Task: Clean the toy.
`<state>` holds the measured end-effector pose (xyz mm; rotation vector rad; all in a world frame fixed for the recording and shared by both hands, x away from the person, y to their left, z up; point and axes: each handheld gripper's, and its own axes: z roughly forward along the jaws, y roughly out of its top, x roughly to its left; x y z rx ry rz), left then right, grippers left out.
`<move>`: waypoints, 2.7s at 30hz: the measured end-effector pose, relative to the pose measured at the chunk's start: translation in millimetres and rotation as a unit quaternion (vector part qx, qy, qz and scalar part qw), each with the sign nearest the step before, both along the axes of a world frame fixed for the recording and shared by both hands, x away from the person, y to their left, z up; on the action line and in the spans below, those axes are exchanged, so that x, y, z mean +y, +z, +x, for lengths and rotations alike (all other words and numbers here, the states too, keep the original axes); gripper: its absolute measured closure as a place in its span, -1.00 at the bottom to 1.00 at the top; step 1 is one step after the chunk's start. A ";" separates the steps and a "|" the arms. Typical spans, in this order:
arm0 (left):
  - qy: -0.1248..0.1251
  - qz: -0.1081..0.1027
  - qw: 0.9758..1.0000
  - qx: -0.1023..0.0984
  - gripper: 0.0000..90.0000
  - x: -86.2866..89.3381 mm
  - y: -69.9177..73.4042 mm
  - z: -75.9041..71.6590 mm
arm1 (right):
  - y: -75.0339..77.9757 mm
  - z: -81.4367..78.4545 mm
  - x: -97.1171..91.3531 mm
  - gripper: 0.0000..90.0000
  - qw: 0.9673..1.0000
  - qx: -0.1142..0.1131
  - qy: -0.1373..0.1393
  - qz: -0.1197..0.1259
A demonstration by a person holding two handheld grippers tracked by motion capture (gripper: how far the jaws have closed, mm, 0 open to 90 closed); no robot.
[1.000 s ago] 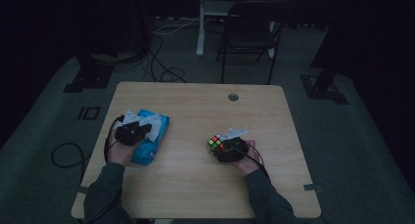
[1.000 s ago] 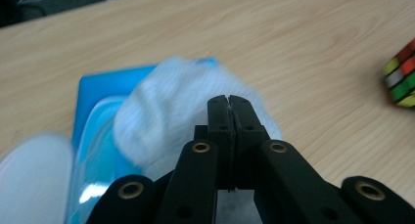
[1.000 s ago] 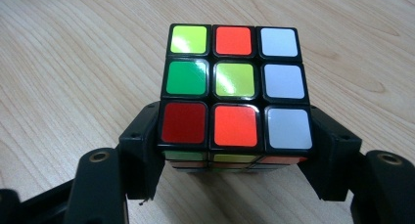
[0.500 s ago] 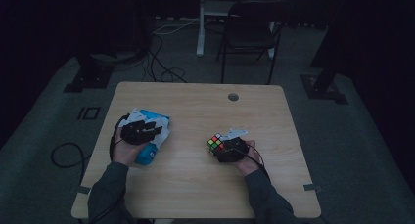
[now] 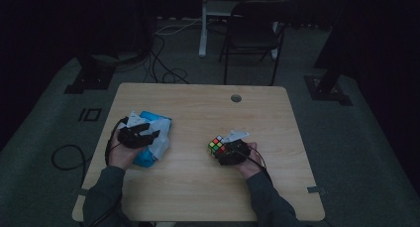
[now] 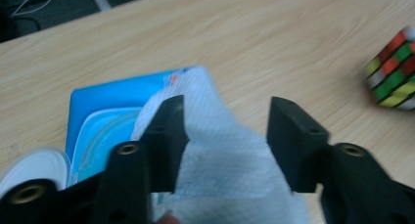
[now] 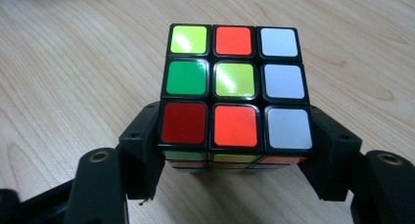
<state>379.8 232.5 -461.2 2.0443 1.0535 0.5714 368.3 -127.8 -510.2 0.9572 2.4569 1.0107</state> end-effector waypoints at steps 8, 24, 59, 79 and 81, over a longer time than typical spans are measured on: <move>0.023 0.046 0.998 0.025 0.03 -6.0 -24.1 12.3 | 0.4 0.5 -0.8 -0.24 1.000 0.000 -0.001 0.001; 0.040 0.006 0.999 0.033 0.96 7.9 -11.1 10.5 | -0.5 0.5 2.0 -0.24 1.000 0.002 0.002 0.002; -0.090 -0.057 0.994 -0.032 0.97 -53.1 49.1 13.0 | 11.9 -13.0 19.3 -0.24 0.996 -0.065 0.048 -0.038; -0.147 -0.065 0.987 -0.004 0.97 -91.3 45.2 36.1 | 15.9 -25.7 31.7 -0.24 0.989 -0.116 0.064 -0.072; -0.152 -0.066 0.986 -0.002 0.97 -94.9 44.7 37.0 | 16.1 -26.6 32.7 -0.24 0.988 -0.122 0.065 -0.074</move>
